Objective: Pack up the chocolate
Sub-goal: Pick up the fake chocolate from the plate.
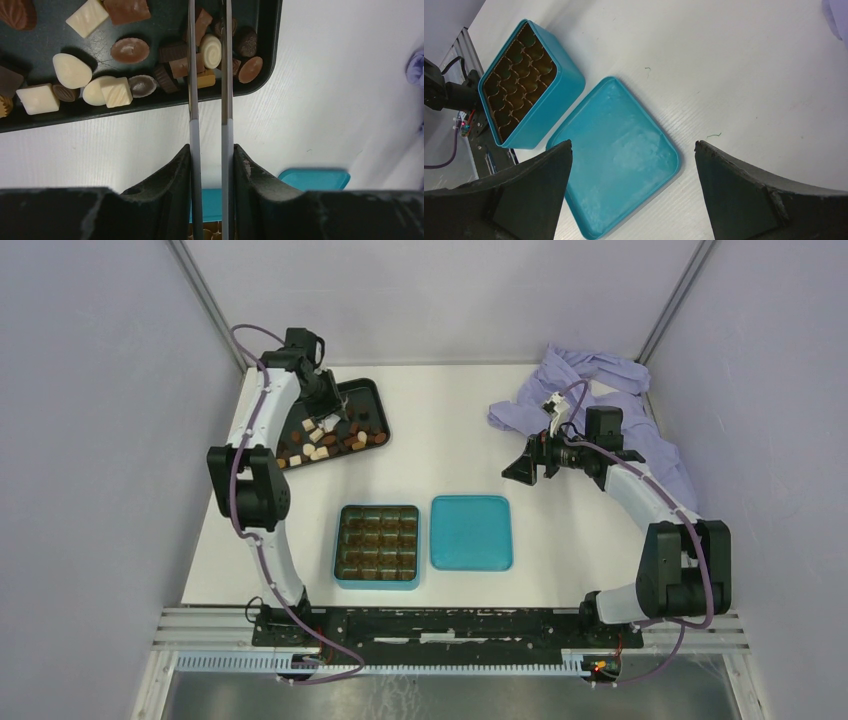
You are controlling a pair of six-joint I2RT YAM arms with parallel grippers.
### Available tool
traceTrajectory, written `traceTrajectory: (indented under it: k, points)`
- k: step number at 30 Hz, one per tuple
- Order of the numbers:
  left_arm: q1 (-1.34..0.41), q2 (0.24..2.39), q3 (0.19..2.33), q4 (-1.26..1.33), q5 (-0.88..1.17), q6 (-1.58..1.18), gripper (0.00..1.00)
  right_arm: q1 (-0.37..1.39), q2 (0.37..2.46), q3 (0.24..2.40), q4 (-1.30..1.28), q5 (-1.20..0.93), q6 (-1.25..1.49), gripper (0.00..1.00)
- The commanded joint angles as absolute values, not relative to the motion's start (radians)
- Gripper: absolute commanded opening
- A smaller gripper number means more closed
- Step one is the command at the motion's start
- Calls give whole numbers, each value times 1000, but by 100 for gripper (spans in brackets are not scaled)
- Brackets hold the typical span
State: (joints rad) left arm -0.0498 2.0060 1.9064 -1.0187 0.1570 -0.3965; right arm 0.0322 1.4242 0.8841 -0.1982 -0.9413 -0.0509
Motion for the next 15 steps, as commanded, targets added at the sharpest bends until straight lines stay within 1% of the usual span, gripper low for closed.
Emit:
traceTrajectory:
  k: [1, 15]
  points:
    - [-68, 2027, 1979, -1033, 97, -330, 38, 38, 1437, 925, -182, -946, -66, 98]
    - [-98, 2091, 2009, -1052, 29, -294, 38, 38, 1430, 914, -182, -945, -66, 98]
